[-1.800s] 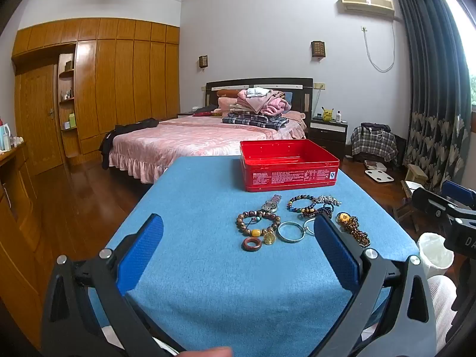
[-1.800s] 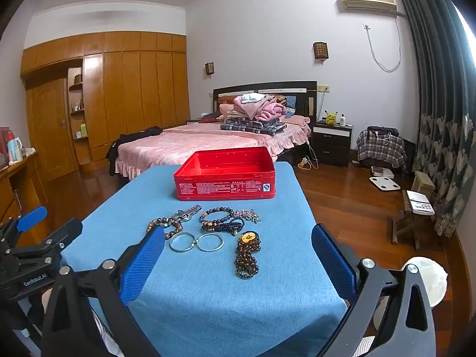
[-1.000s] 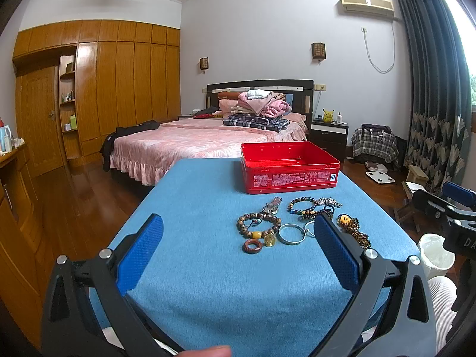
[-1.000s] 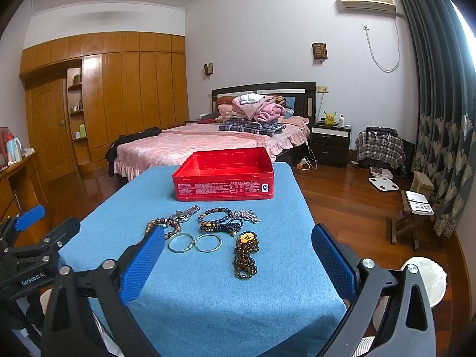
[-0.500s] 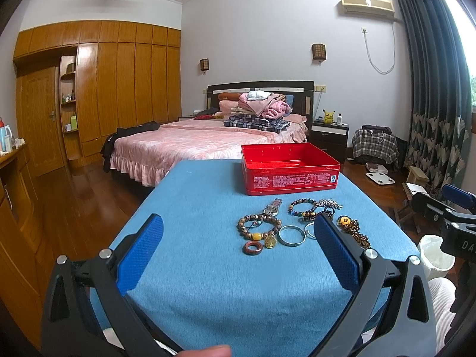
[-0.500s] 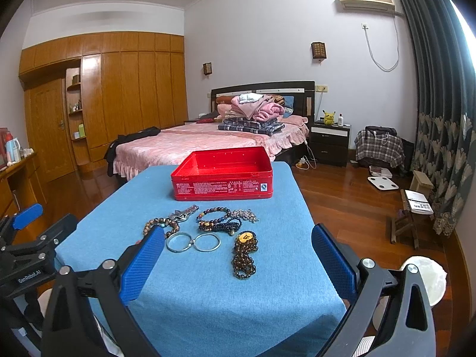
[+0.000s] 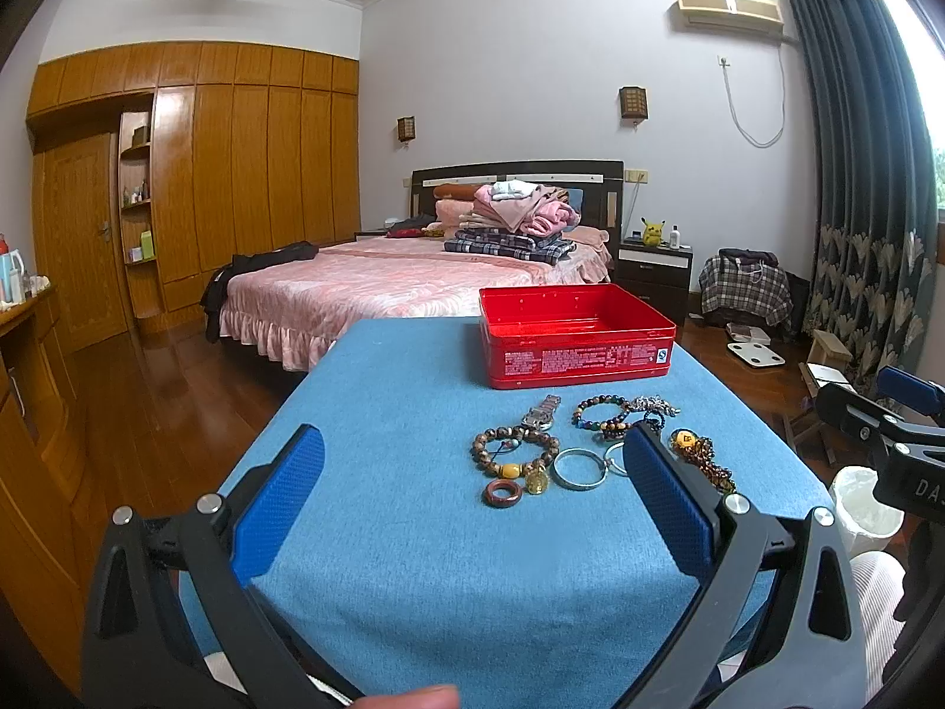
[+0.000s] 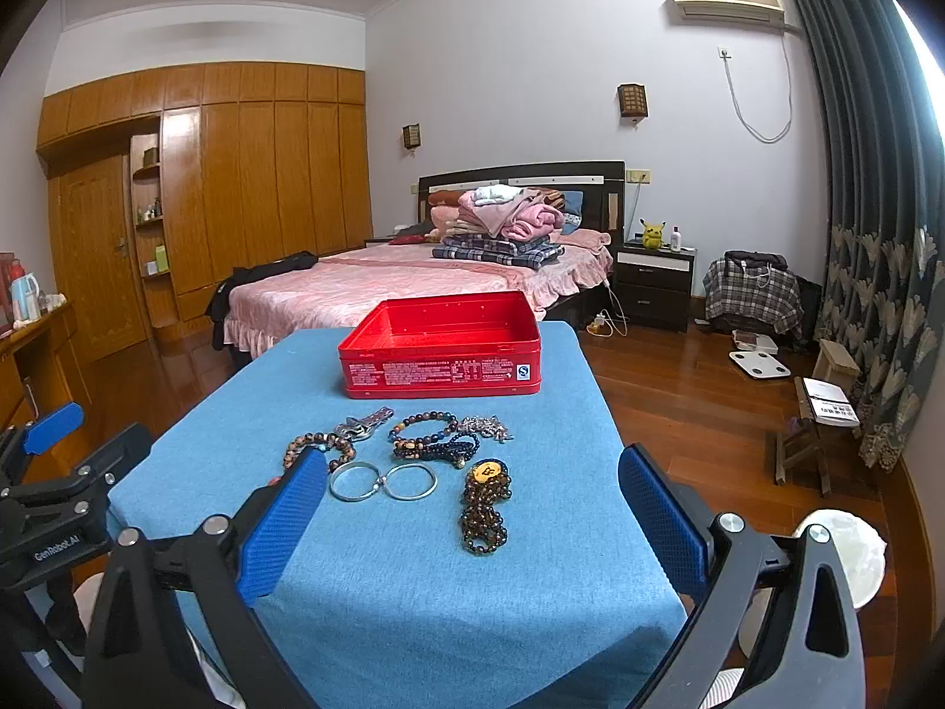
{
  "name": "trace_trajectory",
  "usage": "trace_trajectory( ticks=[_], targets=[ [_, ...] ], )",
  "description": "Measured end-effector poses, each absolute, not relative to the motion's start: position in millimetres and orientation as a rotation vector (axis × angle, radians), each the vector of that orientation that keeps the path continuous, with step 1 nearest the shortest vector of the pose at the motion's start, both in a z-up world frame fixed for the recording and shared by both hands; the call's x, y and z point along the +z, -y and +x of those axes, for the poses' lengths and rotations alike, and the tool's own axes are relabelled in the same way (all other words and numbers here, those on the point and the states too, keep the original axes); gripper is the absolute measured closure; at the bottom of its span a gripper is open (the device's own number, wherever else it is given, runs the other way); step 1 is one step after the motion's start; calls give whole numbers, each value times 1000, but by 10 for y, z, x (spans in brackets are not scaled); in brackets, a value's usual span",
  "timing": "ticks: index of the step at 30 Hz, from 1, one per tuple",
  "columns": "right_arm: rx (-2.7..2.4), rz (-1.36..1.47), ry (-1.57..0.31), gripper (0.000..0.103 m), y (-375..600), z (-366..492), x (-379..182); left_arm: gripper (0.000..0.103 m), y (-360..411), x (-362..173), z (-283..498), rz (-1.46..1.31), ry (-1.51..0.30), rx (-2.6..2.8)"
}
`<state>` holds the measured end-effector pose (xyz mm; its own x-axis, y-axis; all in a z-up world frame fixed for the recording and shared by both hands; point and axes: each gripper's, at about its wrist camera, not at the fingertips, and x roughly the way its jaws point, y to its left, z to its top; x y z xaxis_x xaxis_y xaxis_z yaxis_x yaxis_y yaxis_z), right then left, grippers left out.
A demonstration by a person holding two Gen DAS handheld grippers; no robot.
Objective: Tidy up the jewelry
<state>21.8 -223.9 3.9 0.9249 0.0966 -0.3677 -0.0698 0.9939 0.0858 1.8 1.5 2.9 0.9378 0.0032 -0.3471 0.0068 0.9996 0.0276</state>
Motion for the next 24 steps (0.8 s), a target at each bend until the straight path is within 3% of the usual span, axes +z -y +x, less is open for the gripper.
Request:
trace_trajectory(
  ticks=[24],
  targets=[
    [86,70,-379,6,2255,238,49,5,-30,61,23,29,-353,-2]
  ],
)
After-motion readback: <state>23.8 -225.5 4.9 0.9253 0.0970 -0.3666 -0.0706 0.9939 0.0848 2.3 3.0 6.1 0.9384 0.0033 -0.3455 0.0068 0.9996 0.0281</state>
